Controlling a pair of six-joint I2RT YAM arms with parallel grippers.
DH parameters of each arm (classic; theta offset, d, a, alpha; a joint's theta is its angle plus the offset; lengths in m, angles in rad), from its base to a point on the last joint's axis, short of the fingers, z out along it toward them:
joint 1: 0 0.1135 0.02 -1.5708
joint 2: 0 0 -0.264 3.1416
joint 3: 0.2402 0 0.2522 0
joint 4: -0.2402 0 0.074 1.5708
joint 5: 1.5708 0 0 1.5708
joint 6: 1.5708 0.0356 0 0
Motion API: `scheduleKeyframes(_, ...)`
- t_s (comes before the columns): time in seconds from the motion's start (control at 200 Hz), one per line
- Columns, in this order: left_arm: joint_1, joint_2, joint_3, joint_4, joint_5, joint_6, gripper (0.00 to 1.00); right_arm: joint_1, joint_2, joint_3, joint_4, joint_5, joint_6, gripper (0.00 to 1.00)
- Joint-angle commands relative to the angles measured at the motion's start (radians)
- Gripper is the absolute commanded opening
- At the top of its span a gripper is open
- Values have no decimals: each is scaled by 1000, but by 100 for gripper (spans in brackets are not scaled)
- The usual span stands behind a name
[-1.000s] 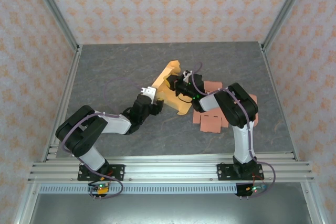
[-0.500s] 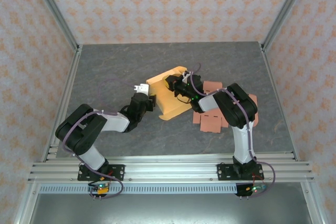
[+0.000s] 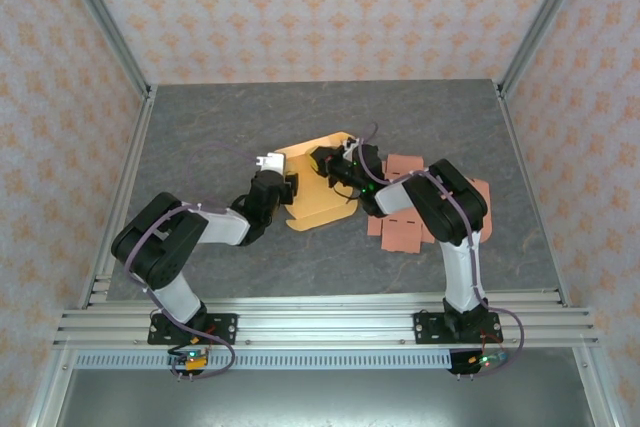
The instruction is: Fold the paper box
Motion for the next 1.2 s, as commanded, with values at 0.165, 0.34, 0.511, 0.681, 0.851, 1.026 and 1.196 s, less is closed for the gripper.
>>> scheduleKeyframes(0.165, 43, 7, 24, 61, -21, 22, 50, 20, 1, 7, 0, -27, -8, 0)
scheduleKeyframes(0.34, 43, 47, 30, 81, 9, 32, 41, 18, 3, -1, 18, -22, 4, 0)
scheduleKeyframes(0.511, 43, 81, 28, 120, 25, 34, 39, 18, -4, -11, 10, -19, -2, 0)
scheduleKeyframes(0.681, 43, 130, 44, 154, 58, -5, 32, 20, -6, -4, 7, -27, 1, 0)
scheduleKeyframes(0.851, 43, 150, 59, 159, 109, 5, 16, 20, -14, -3, -5, -22, -8, 0)
scheduleKeyframes(1.026, 45, 156, 73, 147, 131, 10, 10, 19, -34, -10, -22, -13, -24, 9)
scheduleKeyframes(1.196, 45, 156, 61, 162, 129, 16, 7, 19, -127, -25, -133, -12, -121, 33)
